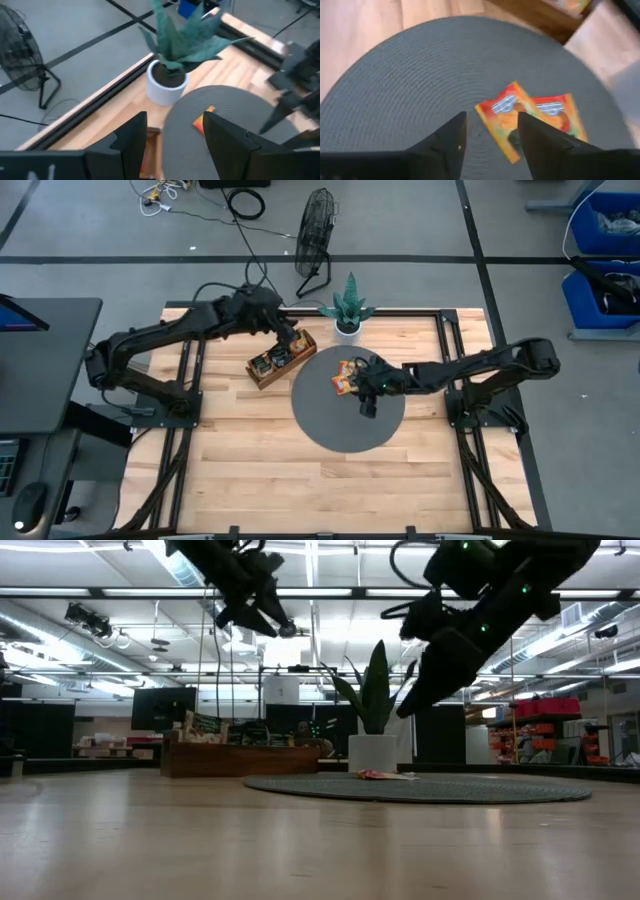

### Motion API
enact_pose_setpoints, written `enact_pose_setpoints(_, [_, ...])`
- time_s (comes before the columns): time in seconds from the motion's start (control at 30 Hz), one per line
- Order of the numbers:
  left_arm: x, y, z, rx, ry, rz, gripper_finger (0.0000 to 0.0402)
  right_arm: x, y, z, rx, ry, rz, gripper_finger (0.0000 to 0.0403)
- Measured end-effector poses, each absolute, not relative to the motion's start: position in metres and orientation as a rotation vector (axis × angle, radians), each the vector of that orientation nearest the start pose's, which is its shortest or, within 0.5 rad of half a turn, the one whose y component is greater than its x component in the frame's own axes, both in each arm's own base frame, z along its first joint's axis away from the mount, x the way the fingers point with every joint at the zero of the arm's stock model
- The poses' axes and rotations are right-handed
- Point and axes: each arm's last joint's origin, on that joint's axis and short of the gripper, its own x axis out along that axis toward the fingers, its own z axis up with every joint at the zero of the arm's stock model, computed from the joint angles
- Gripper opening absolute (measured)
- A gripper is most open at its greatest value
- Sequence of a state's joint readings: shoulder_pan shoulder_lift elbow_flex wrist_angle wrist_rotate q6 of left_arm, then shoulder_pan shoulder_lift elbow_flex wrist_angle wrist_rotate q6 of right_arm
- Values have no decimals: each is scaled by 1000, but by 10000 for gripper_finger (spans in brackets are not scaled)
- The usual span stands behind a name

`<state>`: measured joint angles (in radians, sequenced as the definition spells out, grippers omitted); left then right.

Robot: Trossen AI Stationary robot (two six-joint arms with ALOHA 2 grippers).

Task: Pick & Place Tea
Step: Put the orange tea bag into the right section of the wooden organizer

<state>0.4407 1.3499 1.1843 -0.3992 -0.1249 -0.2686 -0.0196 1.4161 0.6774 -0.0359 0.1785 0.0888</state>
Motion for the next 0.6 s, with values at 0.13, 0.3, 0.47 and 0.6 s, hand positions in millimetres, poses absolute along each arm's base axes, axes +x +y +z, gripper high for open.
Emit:
enact_pose_setpoints(0.13, [270,120,327,-359,497,596,199,278,-14,168,-35,794,-166,233])
enact_pose_setpoints(0.3, [276,110,323,-360,525,571,199,295,-20,155,-118,842,-143,270])
enact_pose_setpoints(0.47, [275,107,321,-358,550,568,199,312,-26,142,-129,882,-149,268])
enact_pose_setpoints(0.6, [274,106,321,-364,555,568,199,326,-29,137,-146,899,-125,259])
